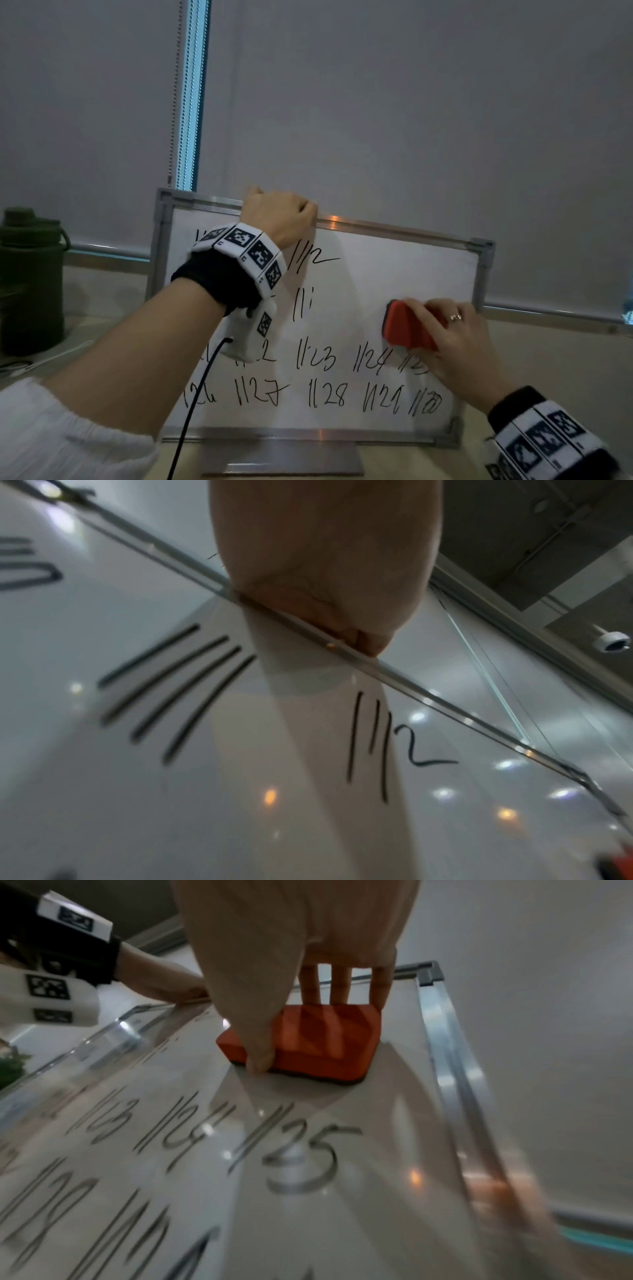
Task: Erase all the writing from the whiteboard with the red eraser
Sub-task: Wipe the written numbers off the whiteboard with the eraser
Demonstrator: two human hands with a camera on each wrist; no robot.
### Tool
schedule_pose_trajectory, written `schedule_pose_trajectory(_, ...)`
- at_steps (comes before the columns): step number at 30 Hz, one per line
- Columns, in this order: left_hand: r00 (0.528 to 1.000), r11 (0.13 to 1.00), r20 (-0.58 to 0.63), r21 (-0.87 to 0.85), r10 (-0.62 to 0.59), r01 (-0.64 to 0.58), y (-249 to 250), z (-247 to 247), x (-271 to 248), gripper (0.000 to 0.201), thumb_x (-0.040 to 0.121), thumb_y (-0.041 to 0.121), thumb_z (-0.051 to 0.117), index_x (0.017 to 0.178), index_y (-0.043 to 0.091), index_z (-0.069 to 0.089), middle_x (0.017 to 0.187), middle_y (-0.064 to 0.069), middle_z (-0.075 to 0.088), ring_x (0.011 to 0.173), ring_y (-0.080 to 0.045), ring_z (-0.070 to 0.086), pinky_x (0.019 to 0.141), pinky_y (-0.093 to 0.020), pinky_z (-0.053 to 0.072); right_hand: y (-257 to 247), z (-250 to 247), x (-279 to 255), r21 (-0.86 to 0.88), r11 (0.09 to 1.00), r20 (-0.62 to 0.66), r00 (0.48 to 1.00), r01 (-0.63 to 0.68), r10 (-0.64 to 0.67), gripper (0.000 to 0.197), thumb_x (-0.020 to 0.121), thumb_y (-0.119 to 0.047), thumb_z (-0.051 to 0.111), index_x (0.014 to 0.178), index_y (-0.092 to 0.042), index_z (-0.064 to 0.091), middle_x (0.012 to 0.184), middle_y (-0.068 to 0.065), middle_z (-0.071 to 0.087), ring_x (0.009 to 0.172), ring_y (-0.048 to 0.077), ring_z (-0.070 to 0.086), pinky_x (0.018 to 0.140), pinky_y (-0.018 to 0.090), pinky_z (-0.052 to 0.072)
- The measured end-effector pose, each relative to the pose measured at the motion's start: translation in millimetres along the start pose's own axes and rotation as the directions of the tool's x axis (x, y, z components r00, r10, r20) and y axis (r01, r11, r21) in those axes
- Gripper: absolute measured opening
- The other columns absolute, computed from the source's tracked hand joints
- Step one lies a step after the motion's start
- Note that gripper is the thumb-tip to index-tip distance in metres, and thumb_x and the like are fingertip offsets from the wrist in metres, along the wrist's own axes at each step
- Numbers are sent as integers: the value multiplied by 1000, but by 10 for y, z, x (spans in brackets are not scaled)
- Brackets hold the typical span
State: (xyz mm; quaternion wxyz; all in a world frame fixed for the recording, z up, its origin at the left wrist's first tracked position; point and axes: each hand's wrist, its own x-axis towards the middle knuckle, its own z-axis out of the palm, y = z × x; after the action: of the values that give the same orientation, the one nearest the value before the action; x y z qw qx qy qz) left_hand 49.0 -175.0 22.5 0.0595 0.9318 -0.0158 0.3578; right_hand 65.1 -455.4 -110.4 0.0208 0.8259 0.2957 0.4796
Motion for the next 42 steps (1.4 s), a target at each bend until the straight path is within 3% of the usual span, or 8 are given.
schedule_pose_trajectory(5, 989, 998, 146, -56, -22, 30, -87, -193, 65, 41, 96, 38, 30, 90, 15, 64, 92, -8, 62, 83, -25, 55, 73, -28, 37, -125, -138, 651, 49, 998, -100, 994, -40, 45, 71, 70, -39, 62, 132, -9, 44, 100, 18, 53, 85, 31, 47, 70, 43, 45)
schedule_pose_trajectory(11, 965, 983, 194, -13, -178, 184, -320, -294, 20, 45, 96, 43, 30, 115, 22, 65, 99, 0, 60, 94, -22, 54, 87, -35, 34, -700, 19, 876, 87, 993, -139, 988, 80, -67, 75, 66, -34, 74, 131, -9, 45, 101, 17, 51, 88, 27, 41, 70, 41, 46)
schedule_pose_trajectory(13, 965, 981, 186, -24, -184, 192, -328, -265, -20, 46, 97, 44, 27, 113, 24, 64, 91, 2, 59, 98, -22, 54, 105, -47, 21, -903, 158, 631, 69, 970, -104, 968, 235, -227, 81, 62, -36, 78, 131, -12, 41, 104, 11, 43, 89, 23, 38, 72, 41, 48)
schedule_pose_trajectory(16, 973, 983, 149, -9, -177, 181, -309, -208, -54, 46, 97, 40, 25, 107, 22, 66, 86, 2, 57, 86, -19, 46, 106, -46, 16, -881, 213, 568, 27, 941, -80, 939, 339, -336, 78, 66, -38, 73, 131, -13, 40, 104, 9, 39, 88, 23, 38, 73, 42, 49)
schedule_pose_trajectory(22, 978, 982, 119, -54, -172, 180, -318, -147, -30, 46, 96, 38, 23, 92, 19, 65, 70, 3, 56, 80, -21, 52, 102, -45, 19, -648, 149, 989, 137, 989, -207, 975, -54, 82, 68, 76, -38, 56, 135, -7, 42, 101, 19, 49, 87, 28, 36, 75, 39, 38)
schedule_pose_trajectory(28, 976, 976, 124, -103, -178, 191, -326, -190, -30, 45, 96, 37, 26, 103, 22, 68, 86, 2, 59, 86, -19, 49, 104, -43, 18, -820, 242, 631, 4, 888, -127, 881, 460, -456, 57, 77, -31, 53, 129, -12, 40, 106, 11, 40, 86, 26, 39, 73, 41, 48)
schedule_pose_trajectory(35, 968, 970, 154, -112, -198, 216, -311, -247, -63, 45, 96, 36, 26, 114, 24, 65, 101, -1, 64, 91, -19, 48, 104, -43, 18, -742, 27, 1196, 90, 987, -237, 965, 135, -110, 65, 70, -28, 56, 132, -13, 43, 111, 16, 45, 89, 29, 37, 80, 43, 40)
schedule_pose_trajectory(42, 969, 970, 153, -115, -195, 213, -295, -303, -127, 44, 95, 35, 26, 107, 25, 67, 85, 1, 55, 86, -19, 46, 105, -44, 17, -902, 118, 828, -41, 848, -103, 842, 528, -529, 64, 71, -31, 66, 128, -15, 41, 108, 11, 44, 90, 25, 42, 76, 41, 48)
